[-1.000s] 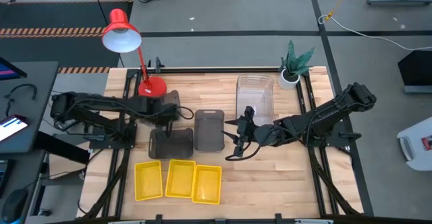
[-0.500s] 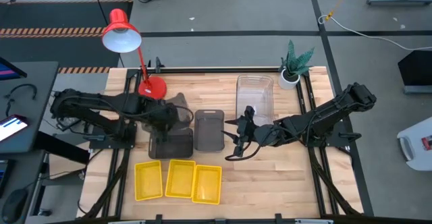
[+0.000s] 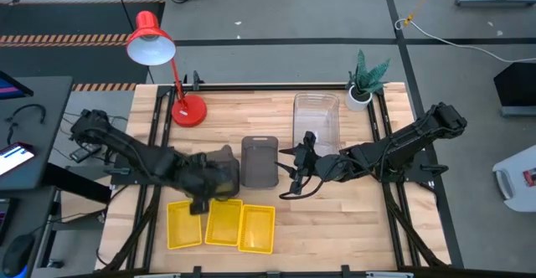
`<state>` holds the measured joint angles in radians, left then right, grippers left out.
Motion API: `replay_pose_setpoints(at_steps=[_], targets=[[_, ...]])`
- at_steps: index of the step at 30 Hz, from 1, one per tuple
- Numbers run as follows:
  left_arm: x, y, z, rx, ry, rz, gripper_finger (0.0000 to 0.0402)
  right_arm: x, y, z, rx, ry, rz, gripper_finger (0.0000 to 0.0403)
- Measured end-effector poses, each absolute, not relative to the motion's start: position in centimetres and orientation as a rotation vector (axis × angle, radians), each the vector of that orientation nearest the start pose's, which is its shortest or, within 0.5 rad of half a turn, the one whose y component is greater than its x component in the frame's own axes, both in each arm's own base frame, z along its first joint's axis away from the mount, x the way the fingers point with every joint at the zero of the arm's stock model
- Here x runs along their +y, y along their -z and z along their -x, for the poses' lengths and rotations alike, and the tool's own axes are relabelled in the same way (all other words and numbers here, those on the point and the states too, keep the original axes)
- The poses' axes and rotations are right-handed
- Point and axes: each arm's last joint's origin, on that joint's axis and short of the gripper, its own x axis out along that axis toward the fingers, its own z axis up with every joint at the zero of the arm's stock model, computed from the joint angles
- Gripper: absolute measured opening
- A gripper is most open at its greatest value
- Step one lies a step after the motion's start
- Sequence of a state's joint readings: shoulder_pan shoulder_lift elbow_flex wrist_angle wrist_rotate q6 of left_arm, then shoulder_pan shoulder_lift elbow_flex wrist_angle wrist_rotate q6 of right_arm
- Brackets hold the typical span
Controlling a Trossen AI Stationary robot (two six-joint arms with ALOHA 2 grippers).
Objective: Stack baskets by color
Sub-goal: Stack the top black bin on the left black bin
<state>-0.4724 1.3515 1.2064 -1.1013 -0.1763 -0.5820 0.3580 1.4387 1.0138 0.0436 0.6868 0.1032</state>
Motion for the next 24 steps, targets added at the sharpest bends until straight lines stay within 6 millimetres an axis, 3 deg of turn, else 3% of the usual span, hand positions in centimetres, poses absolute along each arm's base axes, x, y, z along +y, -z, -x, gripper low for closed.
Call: replay_pose_setpoints(at_steps=[7, 17, 24], targets=[[-12.0, -27.2, -22.8, 1.275, -0.148, 0.008, 0.0008, 9.4, -28.5, -30.3, 0.313, 0.342, 0.084, 0.0177], [-12.5, -26.5, -23.4, 1.314, -0.092, 0.010, 0.0010, 9.4, -28.5, -30.3, 0.313, 0.342, 0.084, 0.0177], [-12.8, -26.5, -23.4, 1.282, -0.075, -0.025, 0.0067, 9.4, -28.5, -30.3, 0.313, 0.342, 0.084, 0.0177]])
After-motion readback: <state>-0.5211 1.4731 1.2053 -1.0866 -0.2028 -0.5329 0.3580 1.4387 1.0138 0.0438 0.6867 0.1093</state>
